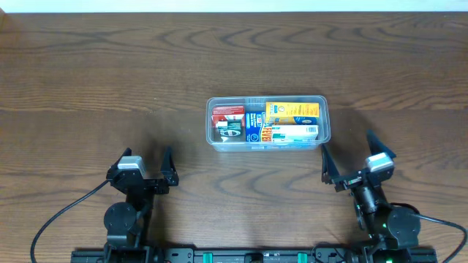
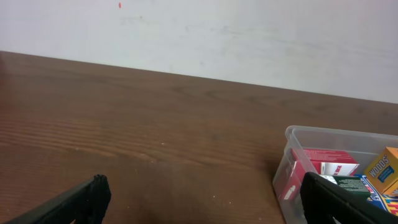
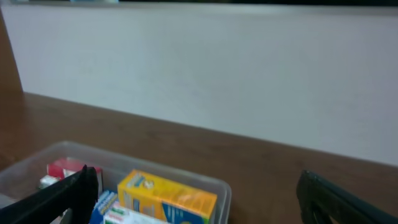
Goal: Pack container
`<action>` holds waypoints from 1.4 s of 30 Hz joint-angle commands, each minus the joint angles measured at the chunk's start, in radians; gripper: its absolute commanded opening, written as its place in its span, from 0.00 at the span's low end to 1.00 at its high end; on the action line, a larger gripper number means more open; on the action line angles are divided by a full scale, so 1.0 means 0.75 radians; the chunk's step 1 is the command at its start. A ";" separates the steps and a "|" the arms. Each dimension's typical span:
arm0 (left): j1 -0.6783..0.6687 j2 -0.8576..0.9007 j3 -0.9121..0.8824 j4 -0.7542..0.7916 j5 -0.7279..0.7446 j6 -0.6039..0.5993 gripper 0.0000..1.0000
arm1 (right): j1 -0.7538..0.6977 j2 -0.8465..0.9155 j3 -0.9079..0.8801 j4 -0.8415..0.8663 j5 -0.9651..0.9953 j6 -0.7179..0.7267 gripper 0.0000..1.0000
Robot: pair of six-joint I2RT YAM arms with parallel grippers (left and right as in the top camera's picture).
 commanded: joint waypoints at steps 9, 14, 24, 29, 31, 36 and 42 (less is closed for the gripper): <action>0.008 -0.008 -0.022 -0.044 0.006 0.018 0.98 | -0.025 -0.151 -0.095 -0.213 -0.020 -0.019 0.99; 0.008 -0.008 -0.022 -0.044 0.006 0.018 0.98 | -0.051 -0.167 -0.095 -0.261 -0.008 -0.022 1.00; 0.008 -0.008 -0.022 -0.045 0.005 0.018 0.98 | -0.057 -0.167 -0.095 -0.260 -0.009 -0.030 0.99; 0.008 -0.008 -0.022 -0.044 0.006 0.018 0.98 | -0.057 -0.166 -0.095 -0.258 -0.010 -0.029 0.99; 0.008 -0.008 -0.022 -0.044 0.006 0.018 0.98 | -0.057 -0.166 -0.095 -0.258 -0.010 -0.029 0.99; 0.008 -0.008 -0.022 -0.044 0.006 0.018 0.98 | -0.057 -0.166 -0.095 -0.258 -0.010 -0.029 0.99; 0.008 -0.008 -0.022 -0.044 0.006 0.018 0.98 | -0.057 -0.166 -0.095 -0.260 0.017 -0.030 0.99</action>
